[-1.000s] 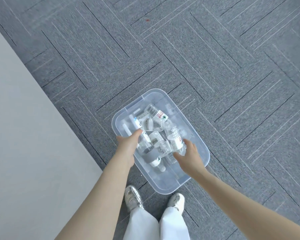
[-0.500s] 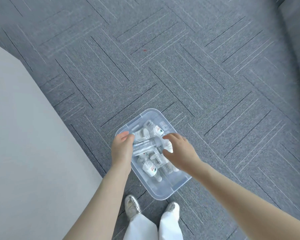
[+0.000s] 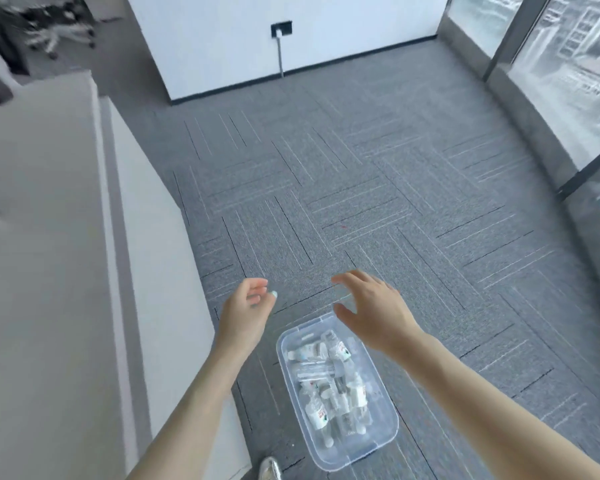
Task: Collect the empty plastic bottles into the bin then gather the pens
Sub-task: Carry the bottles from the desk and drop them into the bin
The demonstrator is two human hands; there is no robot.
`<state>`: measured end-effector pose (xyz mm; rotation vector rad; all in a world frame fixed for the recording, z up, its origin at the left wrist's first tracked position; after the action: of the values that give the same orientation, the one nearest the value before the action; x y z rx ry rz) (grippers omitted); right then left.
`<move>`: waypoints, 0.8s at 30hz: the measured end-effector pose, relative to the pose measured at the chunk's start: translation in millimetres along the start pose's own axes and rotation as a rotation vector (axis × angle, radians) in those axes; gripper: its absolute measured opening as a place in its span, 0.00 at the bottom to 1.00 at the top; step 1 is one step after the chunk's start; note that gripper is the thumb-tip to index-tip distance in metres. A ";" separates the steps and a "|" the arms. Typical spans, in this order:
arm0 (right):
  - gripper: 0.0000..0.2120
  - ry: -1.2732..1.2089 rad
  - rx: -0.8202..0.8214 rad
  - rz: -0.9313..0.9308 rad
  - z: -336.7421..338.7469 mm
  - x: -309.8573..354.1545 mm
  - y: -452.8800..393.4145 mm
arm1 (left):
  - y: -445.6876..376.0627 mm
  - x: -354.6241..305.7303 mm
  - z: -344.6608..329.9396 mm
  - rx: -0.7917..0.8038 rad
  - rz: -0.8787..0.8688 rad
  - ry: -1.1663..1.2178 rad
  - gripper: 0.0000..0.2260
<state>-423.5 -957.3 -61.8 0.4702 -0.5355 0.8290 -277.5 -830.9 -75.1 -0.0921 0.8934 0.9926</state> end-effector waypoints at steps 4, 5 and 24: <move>0.21 0.022 0.012 0.112 33.5 61.6 15.5 | 44.1 -3.3 76.9 -0.144 -0.028 -0.042 0.19; 0.21 0.030 0.017 0.138 39.2 76.3 19.5 | 56.8 -1.6 95.5 -0.185 -0.029 -0.058 0.21; 0.20 0.014 0.276 0.521 -44.3 316.7 97.6 | 285.9 175.0 304.4 -0.550 0.377 -0.288 0.26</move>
<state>-311.7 -696.8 115.4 0.5865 -0.5409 1.4156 -267.2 -410.6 93.0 -0.2445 0.3585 1.5445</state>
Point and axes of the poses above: each hand's wrist, its own y-axis away from the middle knuckle, its own z-axis out of the back of the hand, x = y × z, the point moved 3 cm from there along -y, towards the middle knuckle, and after that the axes turned 14 degrees about -y, right-handed, at the moved point
